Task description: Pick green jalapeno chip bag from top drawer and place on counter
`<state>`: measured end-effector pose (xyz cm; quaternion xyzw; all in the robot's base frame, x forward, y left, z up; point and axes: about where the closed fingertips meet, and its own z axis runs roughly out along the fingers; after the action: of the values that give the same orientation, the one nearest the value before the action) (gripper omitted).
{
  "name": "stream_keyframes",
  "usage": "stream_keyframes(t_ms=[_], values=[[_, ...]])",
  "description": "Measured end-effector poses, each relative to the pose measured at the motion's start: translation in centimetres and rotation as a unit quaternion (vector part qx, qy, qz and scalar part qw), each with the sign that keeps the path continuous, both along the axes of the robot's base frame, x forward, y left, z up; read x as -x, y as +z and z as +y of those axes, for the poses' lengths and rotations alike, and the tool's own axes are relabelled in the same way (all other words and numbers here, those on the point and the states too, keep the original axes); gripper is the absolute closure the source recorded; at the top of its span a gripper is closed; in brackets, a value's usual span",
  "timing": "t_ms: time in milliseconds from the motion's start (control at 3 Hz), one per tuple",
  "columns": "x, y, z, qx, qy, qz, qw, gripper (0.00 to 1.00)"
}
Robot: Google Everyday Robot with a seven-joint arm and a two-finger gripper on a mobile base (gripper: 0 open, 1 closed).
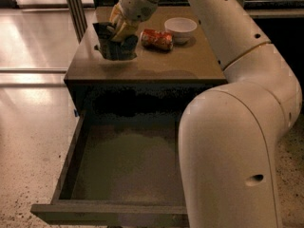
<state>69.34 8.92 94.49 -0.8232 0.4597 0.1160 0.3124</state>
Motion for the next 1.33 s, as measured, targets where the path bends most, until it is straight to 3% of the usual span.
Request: stream_keyframes(t_ms=[333,667,1333], values=[[-3.93,-3.18,-0.44,0.034,-0.018,-0.020,0.9990,1.00],[-3.93,-3.18,-0.44,0.034,-0.018,-0.020,0.9990,1.00],[-3.93,-3.18,-0.44,0.034,-0.018,-0.020,0.9990,0.58]])
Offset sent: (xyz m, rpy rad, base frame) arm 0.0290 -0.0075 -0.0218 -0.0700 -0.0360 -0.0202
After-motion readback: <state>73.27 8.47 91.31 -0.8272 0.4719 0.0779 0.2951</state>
